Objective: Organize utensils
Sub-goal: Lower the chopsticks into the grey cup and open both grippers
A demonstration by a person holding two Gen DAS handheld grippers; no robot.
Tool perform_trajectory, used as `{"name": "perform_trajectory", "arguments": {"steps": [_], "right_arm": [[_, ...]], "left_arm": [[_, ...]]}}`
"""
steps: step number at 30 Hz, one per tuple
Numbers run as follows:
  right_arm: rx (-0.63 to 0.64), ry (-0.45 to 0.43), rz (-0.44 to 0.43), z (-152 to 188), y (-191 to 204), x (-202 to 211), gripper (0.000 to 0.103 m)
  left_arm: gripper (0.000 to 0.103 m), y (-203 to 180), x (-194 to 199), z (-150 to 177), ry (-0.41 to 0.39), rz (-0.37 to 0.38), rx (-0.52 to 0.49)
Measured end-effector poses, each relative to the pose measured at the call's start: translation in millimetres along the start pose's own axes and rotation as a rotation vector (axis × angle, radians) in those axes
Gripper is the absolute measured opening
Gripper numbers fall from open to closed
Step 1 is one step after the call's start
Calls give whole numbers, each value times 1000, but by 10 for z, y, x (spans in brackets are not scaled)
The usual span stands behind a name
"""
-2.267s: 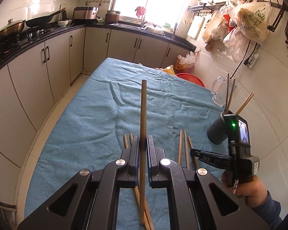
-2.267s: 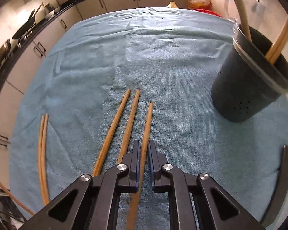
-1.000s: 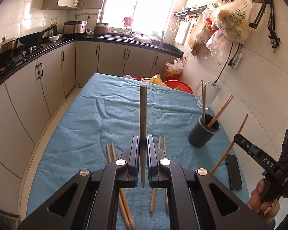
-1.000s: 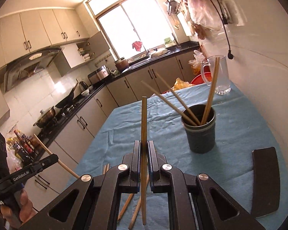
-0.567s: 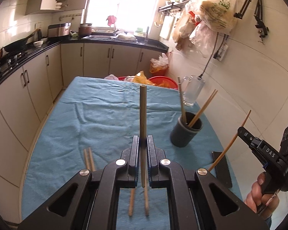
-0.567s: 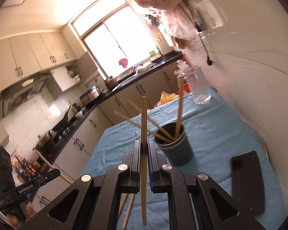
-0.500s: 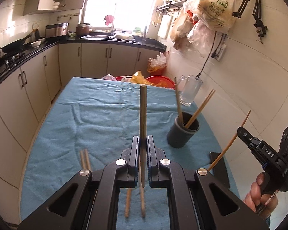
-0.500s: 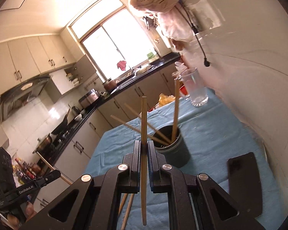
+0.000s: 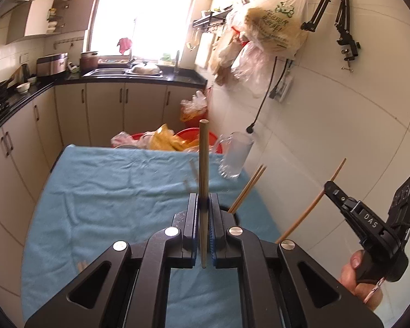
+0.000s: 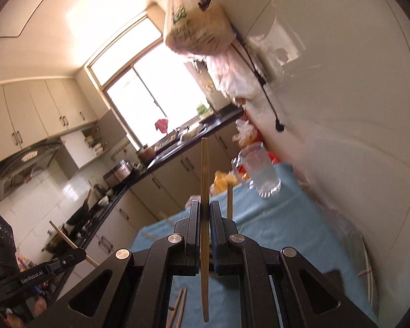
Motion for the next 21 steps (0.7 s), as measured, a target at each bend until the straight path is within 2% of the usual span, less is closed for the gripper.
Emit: {"name": "perform_trajectory", "arguments": {"steps": [6,10,14,21], "right_arm": [[-15,-38,30,-277,33,-237,7],[-11,-29,44,-313,57,-481,7],[8,1,62,-256,83,-765,7],[58,94,89,47,71,-1129,7]], "left_arm": [[6,-132,-330,-295,-36,13,-23],[6,-80,-609,-371,-38,1,-15],[6,48,-914,-308,7,5,10],[6,194,-1128,-86,63,8,11]]}}
Point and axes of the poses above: each gripper's, at about its wrist camera, not at the fingertips, and x roughly against the way its jaws point, y to its left, z to its underside, the point moved 1 cm from there along -x, roughly the way its jaws point, and after that the axes turned 13 degrees about z, right-handed, at the moved point
